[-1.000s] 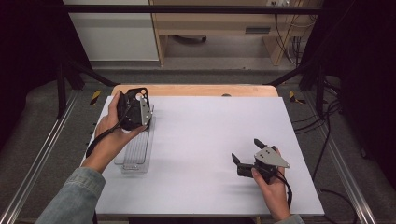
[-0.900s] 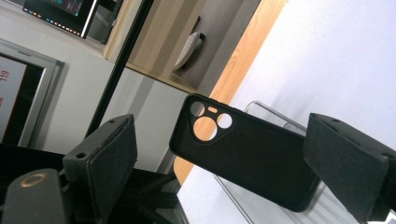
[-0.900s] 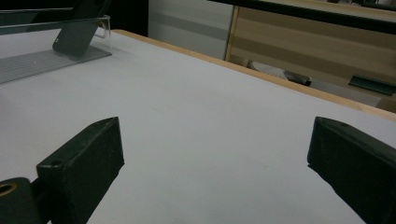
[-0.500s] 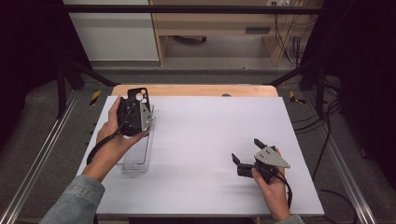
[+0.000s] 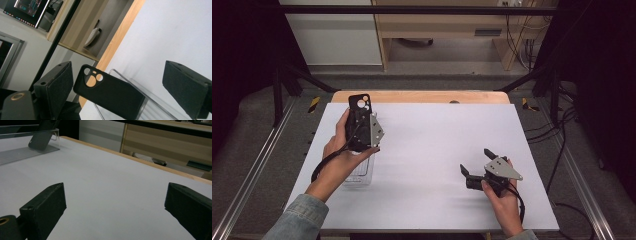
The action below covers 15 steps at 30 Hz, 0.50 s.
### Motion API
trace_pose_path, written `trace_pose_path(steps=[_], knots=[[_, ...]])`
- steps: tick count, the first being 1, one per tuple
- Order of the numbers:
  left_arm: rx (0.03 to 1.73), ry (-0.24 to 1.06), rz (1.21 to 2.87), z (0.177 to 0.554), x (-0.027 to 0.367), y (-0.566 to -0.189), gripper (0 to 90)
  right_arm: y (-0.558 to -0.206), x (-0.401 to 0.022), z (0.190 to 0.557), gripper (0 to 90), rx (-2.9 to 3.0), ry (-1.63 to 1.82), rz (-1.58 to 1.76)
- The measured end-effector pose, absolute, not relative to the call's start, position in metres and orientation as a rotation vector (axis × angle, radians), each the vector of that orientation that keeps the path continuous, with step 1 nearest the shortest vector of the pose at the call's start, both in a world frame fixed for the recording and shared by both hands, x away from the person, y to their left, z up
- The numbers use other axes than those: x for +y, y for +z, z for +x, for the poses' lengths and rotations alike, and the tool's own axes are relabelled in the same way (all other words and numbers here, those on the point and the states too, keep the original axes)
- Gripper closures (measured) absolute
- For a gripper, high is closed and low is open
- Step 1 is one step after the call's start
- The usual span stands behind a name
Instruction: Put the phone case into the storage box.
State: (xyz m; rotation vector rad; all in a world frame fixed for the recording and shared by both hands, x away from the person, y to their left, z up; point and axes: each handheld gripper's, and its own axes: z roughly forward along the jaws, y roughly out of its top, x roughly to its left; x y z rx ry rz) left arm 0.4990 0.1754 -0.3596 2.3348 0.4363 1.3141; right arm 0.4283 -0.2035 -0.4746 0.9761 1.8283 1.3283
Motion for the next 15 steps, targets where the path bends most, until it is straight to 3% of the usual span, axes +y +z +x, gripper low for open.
trace_pose_path(steps=[15], knots=[[0.475, 1.166, 2.26, 0.488, 0.163, -0.358, 9.1, -0.474, -0.204, 0.428, 3.7, 1.824, 1.329, 0.982]])
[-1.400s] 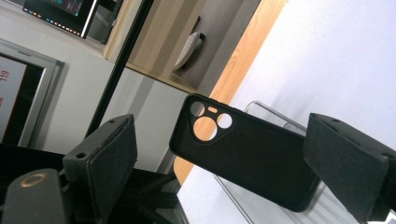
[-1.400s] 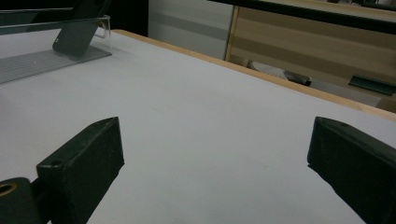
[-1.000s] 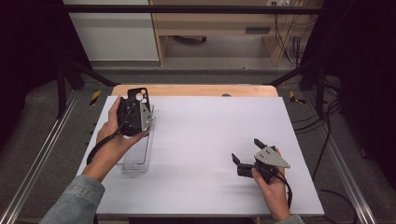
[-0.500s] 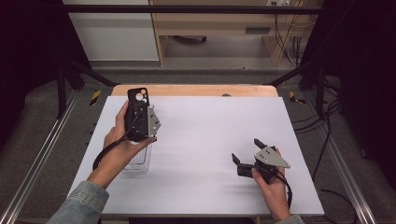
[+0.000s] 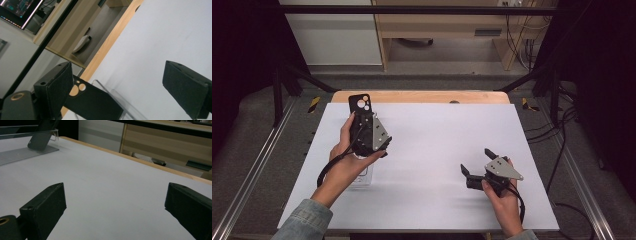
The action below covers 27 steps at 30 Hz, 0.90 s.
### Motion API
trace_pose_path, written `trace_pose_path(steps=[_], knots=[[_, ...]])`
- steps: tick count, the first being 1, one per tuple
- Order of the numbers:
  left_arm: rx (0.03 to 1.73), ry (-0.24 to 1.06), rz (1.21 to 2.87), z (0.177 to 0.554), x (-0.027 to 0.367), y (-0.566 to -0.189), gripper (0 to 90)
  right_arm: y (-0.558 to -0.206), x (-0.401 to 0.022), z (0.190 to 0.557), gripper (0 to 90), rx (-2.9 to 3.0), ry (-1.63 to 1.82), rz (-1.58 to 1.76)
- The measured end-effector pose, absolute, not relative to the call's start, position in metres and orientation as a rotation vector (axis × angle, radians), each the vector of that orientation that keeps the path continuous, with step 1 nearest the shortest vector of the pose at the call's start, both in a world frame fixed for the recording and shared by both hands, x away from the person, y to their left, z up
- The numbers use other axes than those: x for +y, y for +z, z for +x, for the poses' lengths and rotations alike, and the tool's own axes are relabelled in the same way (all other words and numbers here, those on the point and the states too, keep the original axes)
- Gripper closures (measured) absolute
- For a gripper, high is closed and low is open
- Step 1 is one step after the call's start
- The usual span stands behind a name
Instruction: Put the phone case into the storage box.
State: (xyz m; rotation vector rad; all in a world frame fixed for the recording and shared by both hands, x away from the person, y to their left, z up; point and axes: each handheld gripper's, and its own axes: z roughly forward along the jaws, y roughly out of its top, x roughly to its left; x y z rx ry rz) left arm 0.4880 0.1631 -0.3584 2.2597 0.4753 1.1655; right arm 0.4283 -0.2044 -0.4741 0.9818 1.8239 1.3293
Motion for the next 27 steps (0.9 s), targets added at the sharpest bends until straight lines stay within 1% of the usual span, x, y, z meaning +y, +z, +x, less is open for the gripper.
trace_pose_path(steps=[19, 27], knots=[[0.492, 1.088, 2.234, 0.475, 0.152, -0.367, 8.7, -0.472, -0.207, 0.427, 3.9, 1.809, 1.322, 0.992], [0.526, 1.066, 2.179, 0.475, 0.154, -0.365, 8.7, -0.471, -0.207, 0.427, 4.3, 1.818, 1.326, 1.0]])
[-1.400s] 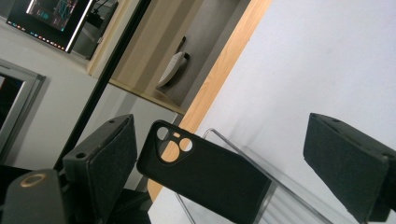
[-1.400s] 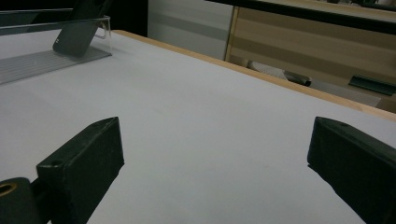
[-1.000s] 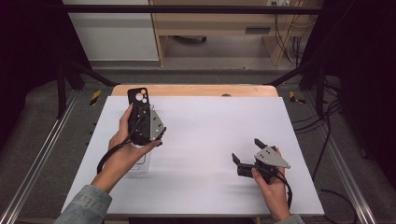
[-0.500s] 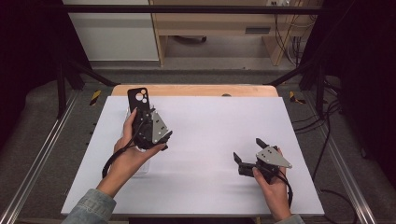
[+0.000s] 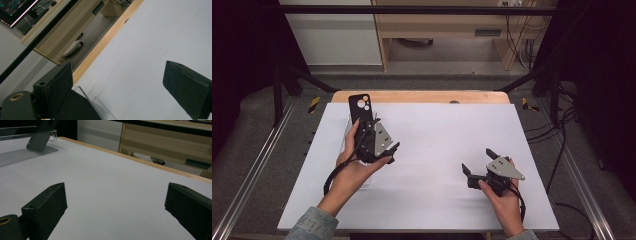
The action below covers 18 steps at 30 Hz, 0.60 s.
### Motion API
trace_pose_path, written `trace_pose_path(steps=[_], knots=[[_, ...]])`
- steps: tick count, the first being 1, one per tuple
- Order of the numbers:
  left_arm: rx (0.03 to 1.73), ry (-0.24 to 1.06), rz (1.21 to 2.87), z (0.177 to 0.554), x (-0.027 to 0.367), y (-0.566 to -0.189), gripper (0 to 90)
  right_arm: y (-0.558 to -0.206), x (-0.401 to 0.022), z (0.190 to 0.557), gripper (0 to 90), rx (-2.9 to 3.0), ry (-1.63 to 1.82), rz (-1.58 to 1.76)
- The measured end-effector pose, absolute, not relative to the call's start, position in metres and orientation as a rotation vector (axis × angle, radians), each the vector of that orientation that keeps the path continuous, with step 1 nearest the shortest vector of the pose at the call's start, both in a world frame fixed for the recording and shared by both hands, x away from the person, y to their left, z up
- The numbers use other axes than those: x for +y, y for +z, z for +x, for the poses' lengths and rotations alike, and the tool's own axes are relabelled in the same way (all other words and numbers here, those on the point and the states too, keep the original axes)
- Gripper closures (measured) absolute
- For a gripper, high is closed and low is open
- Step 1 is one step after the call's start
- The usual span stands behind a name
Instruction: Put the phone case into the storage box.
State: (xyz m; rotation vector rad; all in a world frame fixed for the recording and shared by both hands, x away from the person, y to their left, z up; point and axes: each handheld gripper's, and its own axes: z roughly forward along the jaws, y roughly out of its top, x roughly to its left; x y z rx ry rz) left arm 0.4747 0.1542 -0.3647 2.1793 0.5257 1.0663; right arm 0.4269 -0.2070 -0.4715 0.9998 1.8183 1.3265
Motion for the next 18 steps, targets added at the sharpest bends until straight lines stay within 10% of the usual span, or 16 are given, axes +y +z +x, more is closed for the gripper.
trace_pose_path(steps=[18], knots=[[0.64, 0.913, 2.043, 0.476, 0.169, -0.366, 6.1, -0.47, -0.207, 0.425, 5.0, 1.807, 1.321, 0.994]])
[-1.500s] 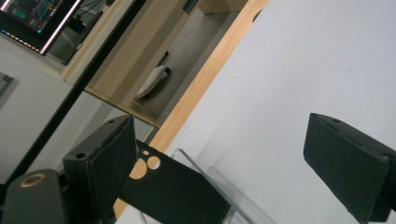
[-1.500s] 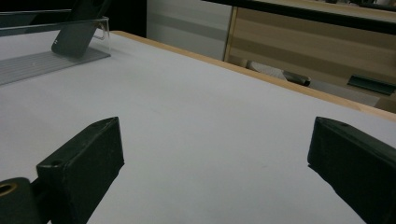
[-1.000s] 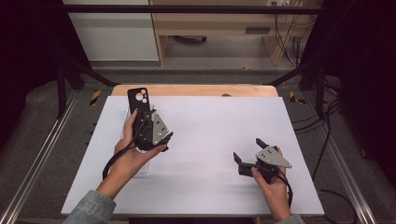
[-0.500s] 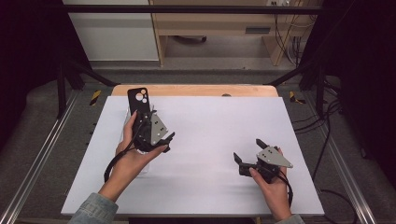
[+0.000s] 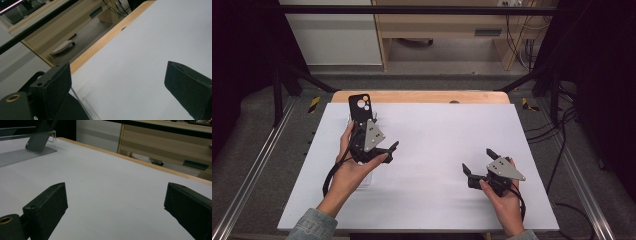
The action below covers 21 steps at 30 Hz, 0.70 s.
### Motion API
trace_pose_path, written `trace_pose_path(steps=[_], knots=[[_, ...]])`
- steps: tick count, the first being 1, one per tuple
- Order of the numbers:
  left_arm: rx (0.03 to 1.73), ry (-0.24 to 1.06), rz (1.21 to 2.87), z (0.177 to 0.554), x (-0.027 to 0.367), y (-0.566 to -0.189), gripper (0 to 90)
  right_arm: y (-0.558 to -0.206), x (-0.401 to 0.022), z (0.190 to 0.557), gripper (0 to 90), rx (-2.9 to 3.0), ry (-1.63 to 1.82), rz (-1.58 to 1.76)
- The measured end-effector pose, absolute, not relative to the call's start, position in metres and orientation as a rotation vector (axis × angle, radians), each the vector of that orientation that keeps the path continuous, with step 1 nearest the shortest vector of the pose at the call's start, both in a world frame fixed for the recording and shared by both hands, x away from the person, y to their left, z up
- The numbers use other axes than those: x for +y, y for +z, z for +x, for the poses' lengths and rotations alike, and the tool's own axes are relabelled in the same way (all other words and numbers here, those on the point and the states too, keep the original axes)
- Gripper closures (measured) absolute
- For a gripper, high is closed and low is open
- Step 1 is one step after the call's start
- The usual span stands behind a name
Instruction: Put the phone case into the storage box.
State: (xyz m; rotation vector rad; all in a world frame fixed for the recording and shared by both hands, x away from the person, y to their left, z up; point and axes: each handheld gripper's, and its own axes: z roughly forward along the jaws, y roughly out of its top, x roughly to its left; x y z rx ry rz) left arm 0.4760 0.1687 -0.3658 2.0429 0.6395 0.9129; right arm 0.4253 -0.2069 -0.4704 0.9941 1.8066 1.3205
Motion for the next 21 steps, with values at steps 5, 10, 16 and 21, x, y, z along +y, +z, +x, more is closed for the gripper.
trace_pose_path(steps=[5, 10, 16, 21], knots=[[0.685, 0.863, 1.985, 0.476, 0.175, -0.365, 2.9, -0.471, -0.207, 0.425, 5.2, 1.798, 1.316, 0.996], [0.733, 0.822, 1.927, 0.477, 0.186, -0.364, 2.7, -0.471, -0.207, 0.426, 4.9, 1.798, 1.314, 1.004], [0.754, 0.839, 1.892, 0.475, 0.199, -0.36, 2.8, -0.471, -0.208, 0.426, 4.8, 1.797, 1.312, 1.006], [0.778, 0.839, 1.863, 0.473, 0.211, -0.359, 2.7, -0.471, -0.207, 0.426, 4.6, 1.793, 1.312, 1.007]])
